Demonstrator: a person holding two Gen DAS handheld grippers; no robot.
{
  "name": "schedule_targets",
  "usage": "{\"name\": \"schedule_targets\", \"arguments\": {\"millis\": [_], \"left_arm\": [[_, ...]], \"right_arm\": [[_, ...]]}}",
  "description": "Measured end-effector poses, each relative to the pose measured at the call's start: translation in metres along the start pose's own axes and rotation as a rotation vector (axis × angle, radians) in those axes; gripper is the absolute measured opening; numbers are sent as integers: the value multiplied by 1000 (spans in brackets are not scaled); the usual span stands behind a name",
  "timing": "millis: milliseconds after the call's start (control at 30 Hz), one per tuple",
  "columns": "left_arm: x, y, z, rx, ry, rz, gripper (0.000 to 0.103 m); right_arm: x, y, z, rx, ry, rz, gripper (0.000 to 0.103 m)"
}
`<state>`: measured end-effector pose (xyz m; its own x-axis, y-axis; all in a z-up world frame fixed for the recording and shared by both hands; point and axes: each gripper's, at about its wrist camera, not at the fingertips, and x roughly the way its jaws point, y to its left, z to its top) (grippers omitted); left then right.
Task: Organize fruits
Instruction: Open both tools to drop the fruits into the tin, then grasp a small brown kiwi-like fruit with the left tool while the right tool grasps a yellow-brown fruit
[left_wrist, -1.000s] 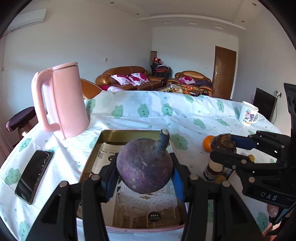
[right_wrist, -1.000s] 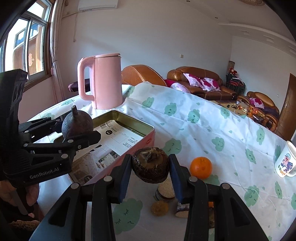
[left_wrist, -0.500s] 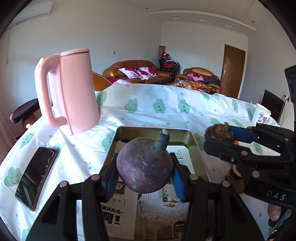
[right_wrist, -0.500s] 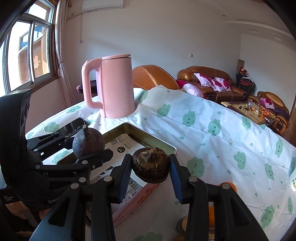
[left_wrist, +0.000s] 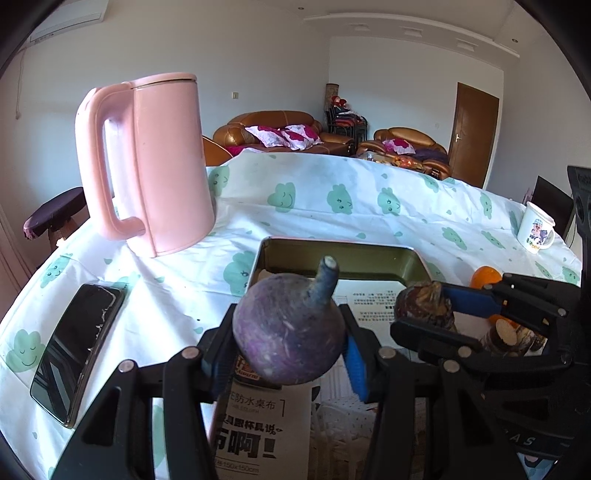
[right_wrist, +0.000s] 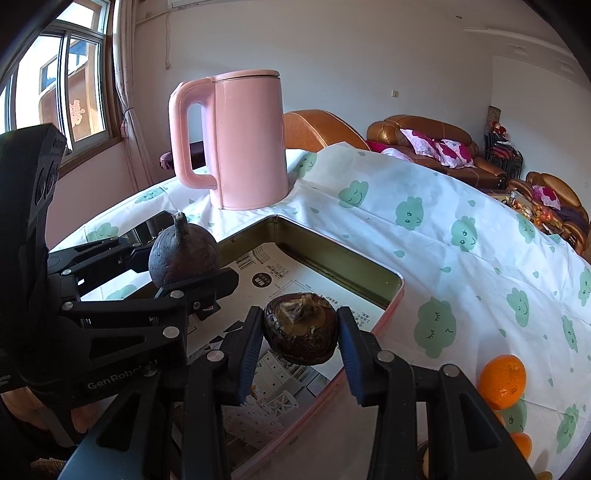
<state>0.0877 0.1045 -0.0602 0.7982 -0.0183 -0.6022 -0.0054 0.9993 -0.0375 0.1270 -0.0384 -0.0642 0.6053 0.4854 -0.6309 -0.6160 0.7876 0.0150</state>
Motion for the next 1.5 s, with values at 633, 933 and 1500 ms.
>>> {"name": "schedule_targets", "arguments": {"millis": [633,933,1500], "left_arm": [[-18,20,4,-42,-39,55,89],[-46,-6,10,-56,-120,9,101],[-33,-156,-21,157,15,-159,93]], "right_arm": [[-10,-3,-2,50,-38,33,67],[-62,-30,-27,67,-92,-46,68],[-145,-165,-122,311,-51,-378,70]]}}
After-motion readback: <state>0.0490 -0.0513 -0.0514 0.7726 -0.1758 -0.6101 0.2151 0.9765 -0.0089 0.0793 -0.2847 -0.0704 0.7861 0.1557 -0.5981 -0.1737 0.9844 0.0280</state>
